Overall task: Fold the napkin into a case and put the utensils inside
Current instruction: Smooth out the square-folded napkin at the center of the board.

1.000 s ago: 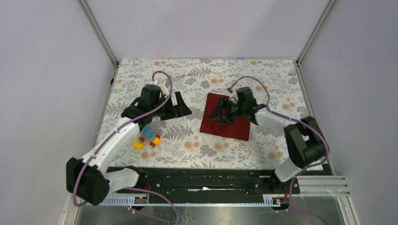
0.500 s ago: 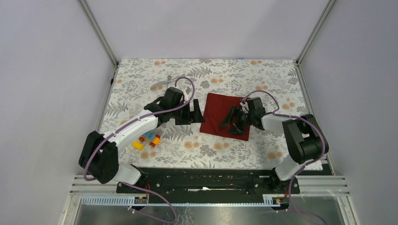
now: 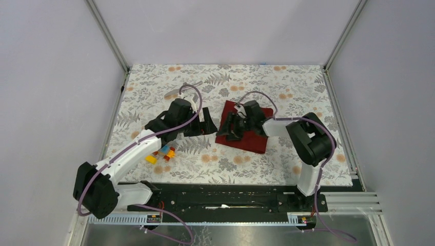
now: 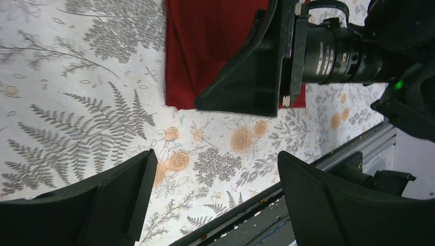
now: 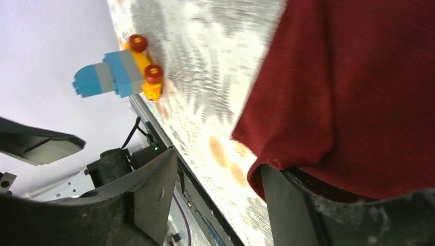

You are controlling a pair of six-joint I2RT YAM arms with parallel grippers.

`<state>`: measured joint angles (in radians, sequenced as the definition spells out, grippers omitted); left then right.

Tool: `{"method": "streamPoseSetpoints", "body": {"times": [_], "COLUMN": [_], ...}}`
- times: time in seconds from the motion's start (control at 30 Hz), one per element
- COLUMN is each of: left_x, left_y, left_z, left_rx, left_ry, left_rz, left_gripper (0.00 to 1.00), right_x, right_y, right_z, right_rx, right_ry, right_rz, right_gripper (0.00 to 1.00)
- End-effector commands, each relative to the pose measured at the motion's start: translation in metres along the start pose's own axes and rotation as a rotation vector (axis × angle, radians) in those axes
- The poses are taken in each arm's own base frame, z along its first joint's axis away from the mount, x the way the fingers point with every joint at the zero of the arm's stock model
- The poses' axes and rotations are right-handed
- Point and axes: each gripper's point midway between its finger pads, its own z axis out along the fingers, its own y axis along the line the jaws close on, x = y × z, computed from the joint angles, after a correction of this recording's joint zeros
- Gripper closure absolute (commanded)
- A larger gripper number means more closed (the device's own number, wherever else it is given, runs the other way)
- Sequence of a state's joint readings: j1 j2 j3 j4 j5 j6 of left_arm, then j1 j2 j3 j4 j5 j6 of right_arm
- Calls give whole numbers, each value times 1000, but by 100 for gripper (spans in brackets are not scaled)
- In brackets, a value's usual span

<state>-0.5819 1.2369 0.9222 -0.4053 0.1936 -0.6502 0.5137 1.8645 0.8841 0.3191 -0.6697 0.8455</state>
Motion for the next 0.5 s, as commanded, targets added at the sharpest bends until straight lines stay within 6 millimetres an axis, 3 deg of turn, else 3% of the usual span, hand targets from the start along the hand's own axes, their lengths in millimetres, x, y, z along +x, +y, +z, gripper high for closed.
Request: {"method": "streamPoseSetpoints", "body": {"times": [0.0, 0.07, 0.13, 0.2, 0.27, 0.47], "left_x": [-18, -17, -14, -10, -11, -15], "left_y": [14, 17, 18, 13, 6, 1], "left_z": [-15, -13, -3, 9, 18, 25], "left_rx": [-74, -81, -76, -47, -19, 7], "left_ry": [-127, -127, -97, -50, -30, -38], "left_rz": [-3, -16, -26, -32, -43, -66], "left_gripper": [6, 6, 9, 21, 27, 26], "right_x": [-3, -7, -10, -13, -12, -13], "right_y": [46, 41, 33, 18, 16, 26], "right_z": [11, 1, -14, -32, -40, -21], "right_rx": [-41, -23, -16, 12, 34, -50], "right_ry": [-1, -30, -47, -84, -96, -46], "right_rz": [-169, -177, -161, -135, -163, -128], "right_gripper": [29, 20, 19, 17, 8, 11]}}
